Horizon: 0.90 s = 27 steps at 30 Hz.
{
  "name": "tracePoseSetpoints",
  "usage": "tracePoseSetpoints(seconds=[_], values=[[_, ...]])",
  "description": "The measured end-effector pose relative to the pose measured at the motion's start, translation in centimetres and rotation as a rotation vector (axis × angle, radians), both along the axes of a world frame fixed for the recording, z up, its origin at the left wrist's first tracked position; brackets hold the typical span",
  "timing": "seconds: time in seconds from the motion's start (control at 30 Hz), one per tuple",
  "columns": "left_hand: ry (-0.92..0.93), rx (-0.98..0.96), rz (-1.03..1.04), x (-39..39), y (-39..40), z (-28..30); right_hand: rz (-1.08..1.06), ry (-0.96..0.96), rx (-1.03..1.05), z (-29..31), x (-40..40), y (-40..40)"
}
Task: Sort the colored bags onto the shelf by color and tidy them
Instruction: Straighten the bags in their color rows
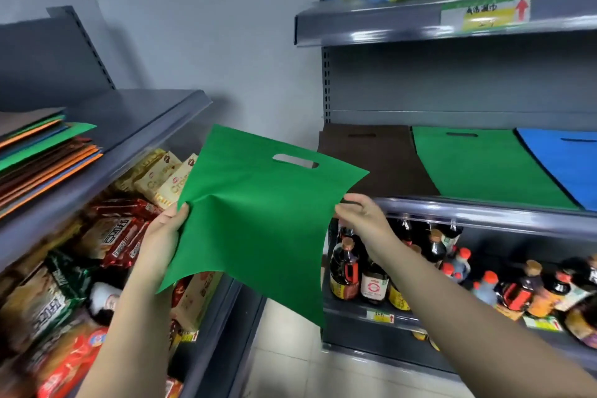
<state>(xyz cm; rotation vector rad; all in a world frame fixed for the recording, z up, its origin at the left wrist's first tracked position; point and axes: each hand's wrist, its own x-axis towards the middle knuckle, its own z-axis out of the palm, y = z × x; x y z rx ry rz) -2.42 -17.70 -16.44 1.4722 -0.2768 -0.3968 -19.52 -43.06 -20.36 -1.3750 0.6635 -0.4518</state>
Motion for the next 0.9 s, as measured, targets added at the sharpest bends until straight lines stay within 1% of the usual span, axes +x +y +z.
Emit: tracePoseSetpoints(seconds=[0.1, 0.17, 0.23, 0.33, 0.43, 0.5, 0.7, 0.77, 0.9], values=[[0.018, 0.022, -0.103, -0.2, -1.4, -0.5, 0.04, 0.0, 0.167, -1.9, -2.7, 2.3], [0.016, 0.034, -0.132, -0.7, -2.9, -0.9, 0.03, -0.041, 0.206, -2.5, -4.3, 3.2], [-0.003, 0.042, -0.153, -1.7, -4.9, -1.0, -0.073, -0.043, 0.185, -2.7, -5.6, 2.8], [-0.043, 0.06, -0.234, -3.8, -8.5, -1.1, -0.292, -0.02, 0.069, -2.1, -7.7, 0.6], [-0.088, 0.092, -0.287, -6.2, -12.3, -0.9, -0.487, 0.007, -0.021, -1.0, -10.3, -3.2], [-0.087, 0.098, -0.341, -7.4, -15.0, -0.9, -0.57, 0.031, -0.074, -0.1, -11.9, -6.3], [-0.223, 0.117, -0.521, -11.3, -24.2, -0.3, -0.693, 0.09, -0.205, 2.2, -16.7, -16.5], [-0.26, 0.135, -0.539, -12.5, -27.6, -0.3, -0.721, 0.101, -0.227, 2.6, -18.2, -20.5], [-0.319, 0.142, -0.528, -15.0, -34.1, -0.6, -0.734, 0.184, -0.296, 2.7, -19.9, -27.7]])
